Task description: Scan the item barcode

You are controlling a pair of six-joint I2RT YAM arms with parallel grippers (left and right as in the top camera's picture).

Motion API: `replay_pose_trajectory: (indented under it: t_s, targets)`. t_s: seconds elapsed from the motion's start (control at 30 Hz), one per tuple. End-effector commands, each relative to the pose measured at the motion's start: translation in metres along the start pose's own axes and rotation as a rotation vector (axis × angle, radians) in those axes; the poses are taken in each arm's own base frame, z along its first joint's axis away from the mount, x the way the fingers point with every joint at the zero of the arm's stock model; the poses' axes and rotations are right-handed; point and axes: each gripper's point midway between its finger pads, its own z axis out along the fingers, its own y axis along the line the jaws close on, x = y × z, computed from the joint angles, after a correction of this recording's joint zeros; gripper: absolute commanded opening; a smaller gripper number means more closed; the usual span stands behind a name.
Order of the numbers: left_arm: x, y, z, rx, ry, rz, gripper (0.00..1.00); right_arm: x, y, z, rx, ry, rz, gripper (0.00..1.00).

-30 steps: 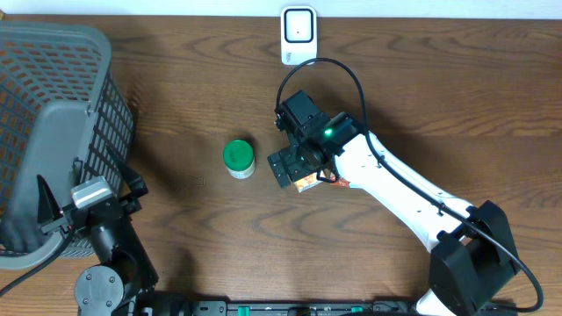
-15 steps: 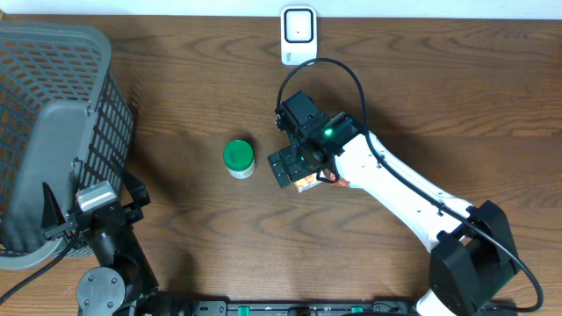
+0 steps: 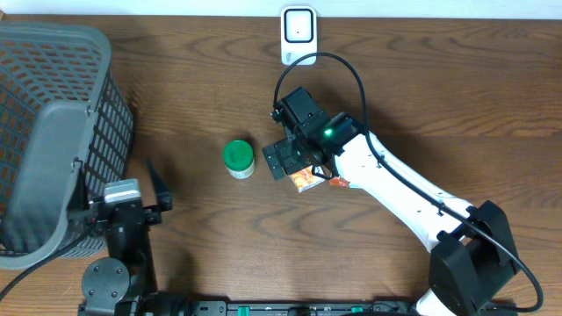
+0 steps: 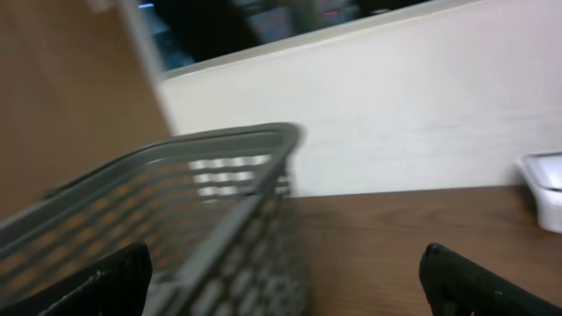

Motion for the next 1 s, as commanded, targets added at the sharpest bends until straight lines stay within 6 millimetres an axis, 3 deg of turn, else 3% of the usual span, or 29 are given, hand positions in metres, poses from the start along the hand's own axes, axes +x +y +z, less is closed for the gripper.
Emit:
replay_pose_trajectory:
  t_s: [0.0,0.07,0.3,0.57,0.8,0.97]
  targets:
    - [-0.018,-0.042,-0.011,0.263,-0.077,-0.020,0.98,-0.015,0.001,-0.004,0.011,-0.055,-0.001,0.99]
    - [-0.015,-0.051,-0.013,0.320,-0.069,-0.016,0.98,-0.021,0.000,-0.005,0.006,-0.077,0.001,0.99]
    - [-0.021,-0.043,-0.020,0.290,-0.102,-0.024,0.98,-0.034,0.001,-0.013,-0.003,-0.114,0.041,0.99]
    - [-0.030,-0.030,-0.028,0.239,-0.146,-0.038,0.98,-0.060,0.010,-0.052,-0.031,-0.153,0.147,0.99]
    - [-0.031,-0.029,-0.032,0.237,-0.157,-0.041,0.98,-0.057,0.009,-0.054,-0.035,-0.135,0.248,0.99]
    - [-0.036,-0.025,-0.039,0.228,-0.188,-0.048,0.98,-0.040,0.005,-0.052,-0.009,-0.066,0.293,0.99]
